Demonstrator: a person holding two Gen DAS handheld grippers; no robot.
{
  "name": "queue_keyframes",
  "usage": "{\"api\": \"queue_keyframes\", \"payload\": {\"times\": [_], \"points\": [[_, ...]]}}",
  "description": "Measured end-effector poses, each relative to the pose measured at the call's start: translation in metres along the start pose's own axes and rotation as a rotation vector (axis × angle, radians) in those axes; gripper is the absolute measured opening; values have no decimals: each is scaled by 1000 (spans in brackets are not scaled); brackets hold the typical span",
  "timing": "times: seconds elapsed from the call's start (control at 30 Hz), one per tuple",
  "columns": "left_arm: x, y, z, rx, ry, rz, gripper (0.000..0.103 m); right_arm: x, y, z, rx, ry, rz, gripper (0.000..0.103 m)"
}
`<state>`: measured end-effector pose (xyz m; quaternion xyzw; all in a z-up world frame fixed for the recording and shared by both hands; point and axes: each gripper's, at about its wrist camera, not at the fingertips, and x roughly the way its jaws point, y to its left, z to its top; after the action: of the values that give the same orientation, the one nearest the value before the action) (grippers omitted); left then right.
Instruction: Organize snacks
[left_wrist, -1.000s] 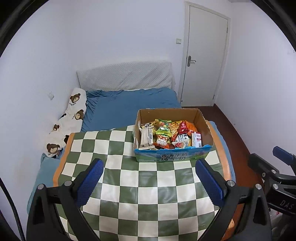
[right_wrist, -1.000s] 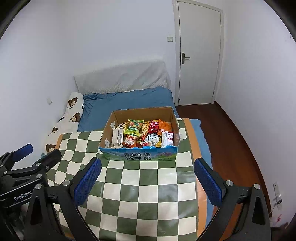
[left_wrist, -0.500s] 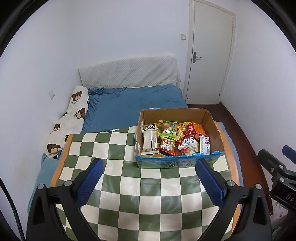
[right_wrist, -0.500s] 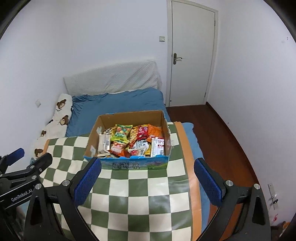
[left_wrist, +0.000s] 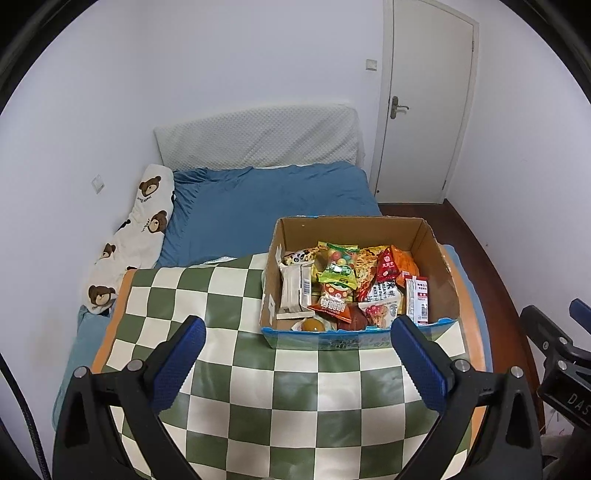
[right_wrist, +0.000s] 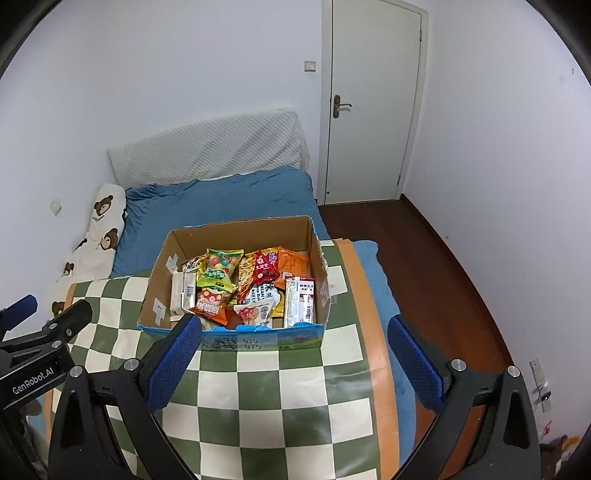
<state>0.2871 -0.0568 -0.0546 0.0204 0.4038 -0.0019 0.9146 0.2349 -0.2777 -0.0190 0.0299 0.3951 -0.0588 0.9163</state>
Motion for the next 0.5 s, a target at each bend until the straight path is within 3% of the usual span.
{"api": "queue_keyframes", "payload": {"times": [0.5], "points": [[8,-6,-1,6,8,-5,103,5,1,3,-10,-2,-11,103]]}}
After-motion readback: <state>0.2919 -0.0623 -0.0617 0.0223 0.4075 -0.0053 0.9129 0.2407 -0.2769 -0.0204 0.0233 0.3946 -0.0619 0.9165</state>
